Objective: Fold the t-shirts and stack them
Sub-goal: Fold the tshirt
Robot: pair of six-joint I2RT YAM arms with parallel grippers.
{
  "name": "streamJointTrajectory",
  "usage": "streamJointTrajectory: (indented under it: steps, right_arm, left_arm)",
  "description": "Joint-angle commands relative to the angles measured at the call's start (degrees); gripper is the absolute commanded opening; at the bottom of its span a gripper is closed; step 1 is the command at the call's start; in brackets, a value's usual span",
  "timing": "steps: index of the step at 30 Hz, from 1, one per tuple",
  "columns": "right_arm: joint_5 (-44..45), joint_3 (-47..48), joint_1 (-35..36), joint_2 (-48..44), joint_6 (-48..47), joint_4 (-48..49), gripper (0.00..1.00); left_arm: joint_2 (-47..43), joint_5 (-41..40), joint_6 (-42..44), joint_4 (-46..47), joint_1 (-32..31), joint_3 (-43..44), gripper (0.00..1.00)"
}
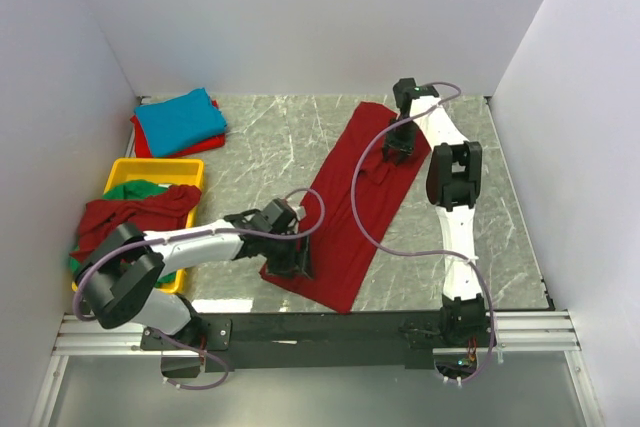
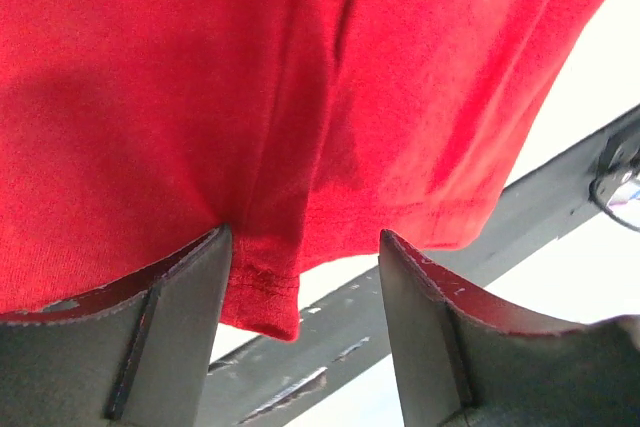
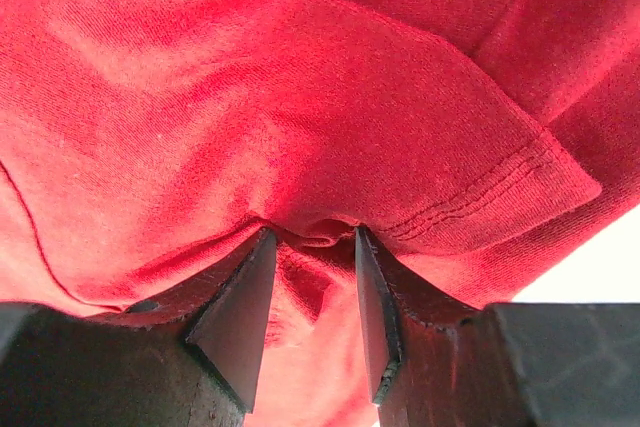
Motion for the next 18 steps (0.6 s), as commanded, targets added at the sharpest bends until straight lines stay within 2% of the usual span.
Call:
streamJointTrajectory:
  steps: [1,4,10,15,18]
  right_arm:
    - [-1.88,3.57,1.76,2.99,0.16,-0.19,0.45]
    - [-2.76,2.8,2.56,2.73,1.13,1.13,0.45]
    - [-3.29,3.14,4.4,2.64,0.69,1.22,0.47]
    - [-3.38,-1.69,4.67,-4.19,1.13,5.34,0.48]
    - [-3.38,-1.26,4.58,-8.08,1.48,5.7,0.5]
  left_arm:
    - [1.78,-0.58,-3.8,-1.39,-5.35,1.71,0.67]
    - [1.96,-1.55,-5.73,-0.51,-8.87,2.5,0.66]
    - [2.23,-4.0,-6.62,-1.91,-12.05,5.49,0.66]
    - [-2.52,-10.42,-5.75,-4.98,-11.88,8.73,0.7]
    - [-4.28,-12.71,-5.39,-7.45,-11.53,10.67,0.72]
